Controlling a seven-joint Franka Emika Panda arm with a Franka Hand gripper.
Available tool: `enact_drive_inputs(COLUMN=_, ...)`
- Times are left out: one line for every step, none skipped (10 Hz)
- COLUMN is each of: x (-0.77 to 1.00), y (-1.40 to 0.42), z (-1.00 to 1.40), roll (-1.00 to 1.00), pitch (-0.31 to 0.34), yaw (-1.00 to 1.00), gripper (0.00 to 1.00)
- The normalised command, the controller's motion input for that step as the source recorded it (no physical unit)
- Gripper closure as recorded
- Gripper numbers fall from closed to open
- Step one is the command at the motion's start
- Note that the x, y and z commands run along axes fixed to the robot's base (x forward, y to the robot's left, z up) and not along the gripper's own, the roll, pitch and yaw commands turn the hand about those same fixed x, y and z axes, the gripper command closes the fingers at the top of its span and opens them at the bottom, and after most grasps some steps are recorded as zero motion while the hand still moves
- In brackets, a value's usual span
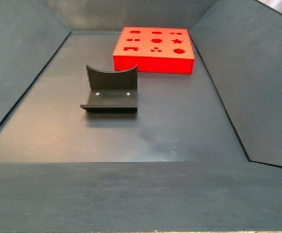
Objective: Pick up the 3 prong object. Move up. Place the 3 prong object on the fixture. Regrasp the 3 prong object. Move to above the board. Insert the 3 prong object.
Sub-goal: Move to above the board, then insert the 3 prong object.
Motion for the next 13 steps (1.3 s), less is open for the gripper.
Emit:
enact_drive_inputs(x=-0.67, y=-1.00, z=-0.24, roll=-1.00, pitch=0.035, yaw=0.00, gripper=1.00)
enact_drive_inputs(x=-0.67, y=-0.95, z=-0.23, roll=-1.00, pitch=0.026, yaw=0.01, gripper=1.00)
enact_drive_inputs(x=-0.49, y=-0.64, z=-0.16, roll=-1.00, pitch=0.015, yaw=0.01, gripper=1.00)
enact_drive_inputs(x=-0.27, y=-0.29, z=-0.07, roll=-1.00, pitch=0.001, yaw=0.01, gripper=1.00)
enact_drive_inputs(x=-0.15, y=-0.11, z=-0.03, roll=-1.00, pitch=-0.009, yaw=0.00, gripper=1.00)
enact_drive_inputs(x=-0.08, y=0.00, z=-0.02, roll=-0.75, pitch=-0.020, yaw=0.00, gripper=1.00)
enact_drive_inputs(x=-0.07, y=0.00, z=-0.01, roll=-0.53, pitch=-0.028, yaw=0.00, gripper=1.00)
enact_drive_inputs(x=-0.05, y=0.00, z=-0.01, roll=-0.31, pitch=-0.032, yaw=0.00, gripper=1.00)
enact_drive_inputs(x=-0.04, y=0.01, z=-0.01, roll=-0.24, pitch=-0.030, yaw=0.00, gripper=1.00)
enact_drive_inputs(x=0.00, y=0.00, z=-0.01, roll=0.01, pitch=0.000, yaw=0.00, gripper=1.00)
enact_drive_inputs(x=0.03, y=0.01, z=-0.16, roll=0.03, pitch=0.000, yaw=-0.97, gripper=1.00)
enact_drive_inputs(x=0.00, y=0.00, z=-0.21, roll=0.03, pitch=0.000, yaw=-1.00, gripper=1.00)
enact_drive_inputs(x=0.00, y=0.00, z=-0.29, roll=0.00, pitch=0.000, yaw=-1.00, gripper=1.00)
